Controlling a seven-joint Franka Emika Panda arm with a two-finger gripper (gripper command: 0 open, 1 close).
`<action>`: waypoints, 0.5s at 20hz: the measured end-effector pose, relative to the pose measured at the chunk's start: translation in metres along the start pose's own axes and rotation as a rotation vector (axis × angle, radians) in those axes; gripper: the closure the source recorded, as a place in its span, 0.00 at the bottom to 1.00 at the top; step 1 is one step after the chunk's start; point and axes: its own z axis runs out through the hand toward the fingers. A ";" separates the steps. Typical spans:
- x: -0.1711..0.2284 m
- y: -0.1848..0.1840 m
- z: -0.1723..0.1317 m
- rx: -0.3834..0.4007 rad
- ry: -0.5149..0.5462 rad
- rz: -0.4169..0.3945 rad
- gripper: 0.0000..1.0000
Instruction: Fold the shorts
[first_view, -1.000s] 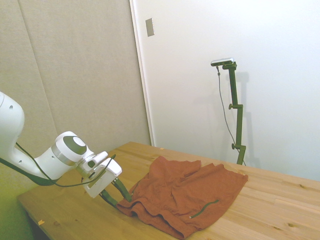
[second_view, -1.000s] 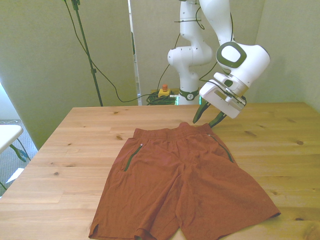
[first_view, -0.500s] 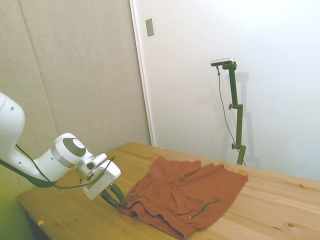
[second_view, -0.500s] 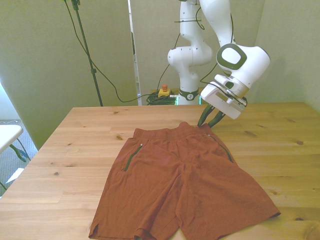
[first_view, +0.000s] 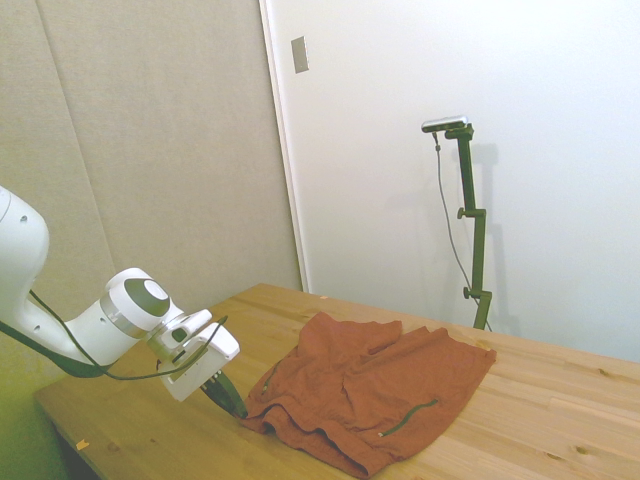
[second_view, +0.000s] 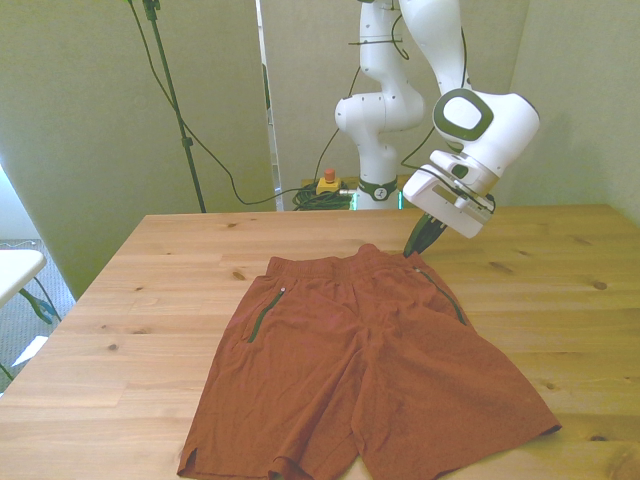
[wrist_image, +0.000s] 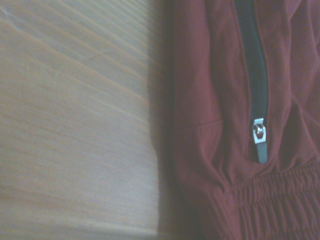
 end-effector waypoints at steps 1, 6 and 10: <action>0.000 0.001 -0.002 0.004 0.002 0.003 1.00; 0.007 0.014 -0.025 0.056 -0.002 0.051 1.00; 0.030 0.044 -0.049 0.105 0.019 0.112 1.00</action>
